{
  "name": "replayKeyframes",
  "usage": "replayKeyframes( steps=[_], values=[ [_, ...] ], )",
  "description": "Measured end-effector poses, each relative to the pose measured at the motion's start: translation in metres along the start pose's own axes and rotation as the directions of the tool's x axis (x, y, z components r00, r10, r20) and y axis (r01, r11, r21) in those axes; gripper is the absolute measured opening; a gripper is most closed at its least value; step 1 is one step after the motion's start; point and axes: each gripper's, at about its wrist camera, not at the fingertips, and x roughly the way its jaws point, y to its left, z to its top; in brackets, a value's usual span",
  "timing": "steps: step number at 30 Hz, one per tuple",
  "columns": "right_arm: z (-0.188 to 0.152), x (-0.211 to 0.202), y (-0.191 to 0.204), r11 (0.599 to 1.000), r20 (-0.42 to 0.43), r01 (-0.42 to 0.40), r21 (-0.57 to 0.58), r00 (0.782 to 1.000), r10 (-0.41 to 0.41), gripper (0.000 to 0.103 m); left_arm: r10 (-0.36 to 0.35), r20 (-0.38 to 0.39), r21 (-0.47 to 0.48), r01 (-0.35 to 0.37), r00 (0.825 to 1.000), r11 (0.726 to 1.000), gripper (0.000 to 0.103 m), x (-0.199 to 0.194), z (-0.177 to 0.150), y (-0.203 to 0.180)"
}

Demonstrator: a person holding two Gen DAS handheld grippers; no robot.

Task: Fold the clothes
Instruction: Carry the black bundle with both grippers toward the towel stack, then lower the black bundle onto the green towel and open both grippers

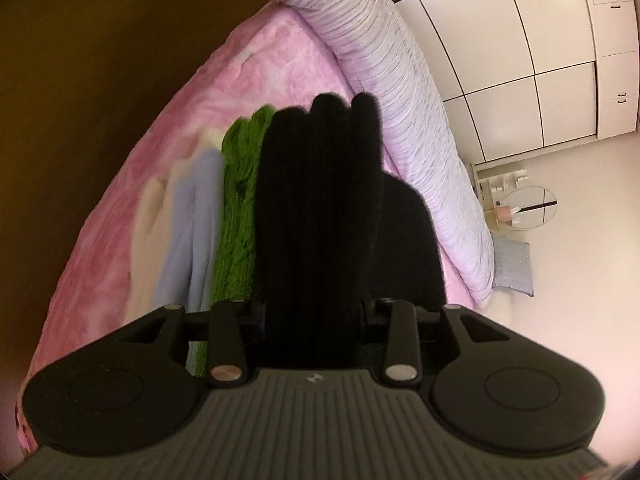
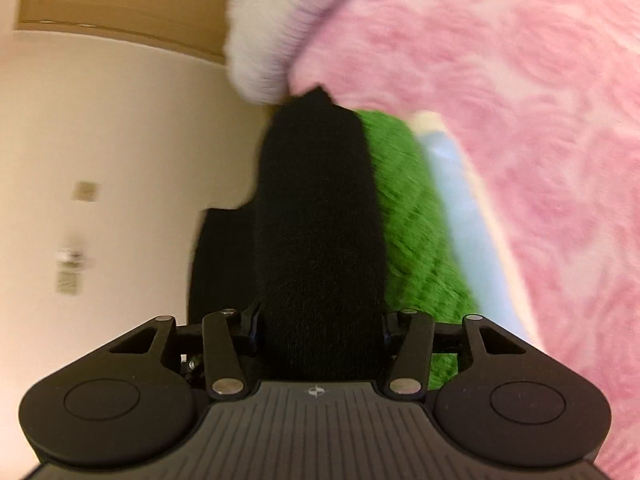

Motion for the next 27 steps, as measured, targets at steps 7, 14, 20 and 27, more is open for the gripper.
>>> replayKeyframes(
  steps=[7,14,20,27],
  values=[
    [-0.003,-0.010,0.000,0.999,0.032,0.047,0.009,0.998,-0.047,0.057,0.014,-0.036,0.024,-0.013,0.999,1.000,0.039,0.014,0.001,0.005],
    [-0.011,-0.045,0.032,0.968,0.128,0.220,-0.119,0.970,-0.205,0.066,0.106,0.034,0.117,-0.109,0.994,0.987,0.039,-0.023,0.001,-0.022],
    [-0.056,-0.072,0.079,0.812,0.227,0.460,-0.360,0.887,-0.402,0.049,0.120,0.033,0.397,-0.123,0.992,0.910,0.038,-0.056,-0.015,-0.083],
    [-0.092,-0.041,0.102,0.664,0.211,0.479,-0.574,0.870,-0.445,0.041,0.217,-0.037,0.562,-0.159,0.975,0.811,0.035,-0.015,-0.049,-0.094]
  ],
)
